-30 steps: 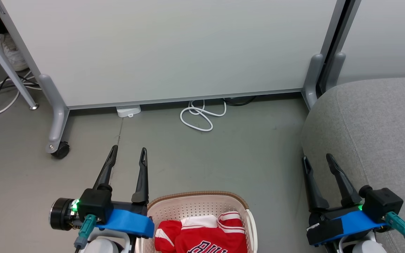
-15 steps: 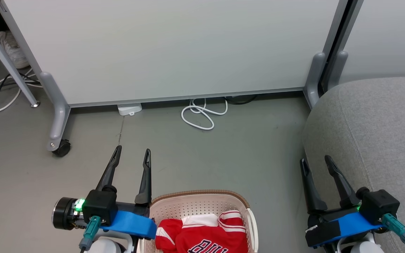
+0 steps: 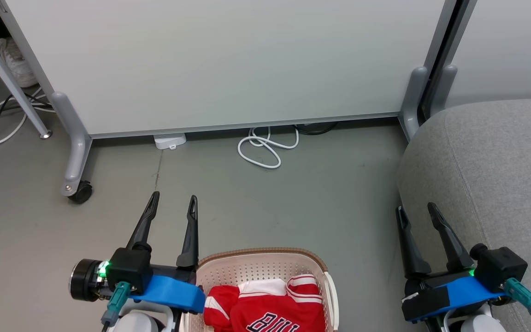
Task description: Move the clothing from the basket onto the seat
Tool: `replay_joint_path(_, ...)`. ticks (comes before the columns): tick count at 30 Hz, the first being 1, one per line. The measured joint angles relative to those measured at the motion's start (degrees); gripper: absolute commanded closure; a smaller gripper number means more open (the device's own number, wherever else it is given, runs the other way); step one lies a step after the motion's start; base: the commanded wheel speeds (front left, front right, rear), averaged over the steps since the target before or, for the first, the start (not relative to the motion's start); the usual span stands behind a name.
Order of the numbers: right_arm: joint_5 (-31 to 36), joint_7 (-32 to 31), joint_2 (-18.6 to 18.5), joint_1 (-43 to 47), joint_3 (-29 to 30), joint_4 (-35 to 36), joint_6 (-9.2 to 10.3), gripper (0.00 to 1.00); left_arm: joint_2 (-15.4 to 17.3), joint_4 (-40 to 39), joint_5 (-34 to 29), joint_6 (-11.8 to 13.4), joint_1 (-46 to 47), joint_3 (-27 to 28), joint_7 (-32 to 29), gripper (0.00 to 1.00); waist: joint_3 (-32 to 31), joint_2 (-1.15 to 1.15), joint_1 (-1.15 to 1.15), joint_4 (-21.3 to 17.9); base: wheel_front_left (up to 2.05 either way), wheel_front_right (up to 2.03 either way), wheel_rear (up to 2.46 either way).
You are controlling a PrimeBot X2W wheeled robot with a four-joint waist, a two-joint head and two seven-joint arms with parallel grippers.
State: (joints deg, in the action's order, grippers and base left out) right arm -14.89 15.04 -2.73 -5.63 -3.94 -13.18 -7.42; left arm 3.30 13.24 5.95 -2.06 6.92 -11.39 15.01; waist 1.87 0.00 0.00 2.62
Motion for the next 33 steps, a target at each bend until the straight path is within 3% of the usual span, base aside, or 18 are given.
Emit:
replay_joint_path(18,1.6,0.0,0.0,-2.8,0.2,3.5,0.00,0.00,0.9,8.1,-2.6,-3.9,7.8,-3.0,0.1,0.00,5.0,0.00,0.00,-1.3,0.00,0.00,0.00)
replay_joint_path(33,5.2,0.0,-0.2,-12.2,-0.4,8.3,-0.05,0.00,2.0,24.4,-3.7,-5.2,23.7,-14.9,0.1,0.00,19.9,0.00,0.00,-4.2,0.00,0.00,0.00)
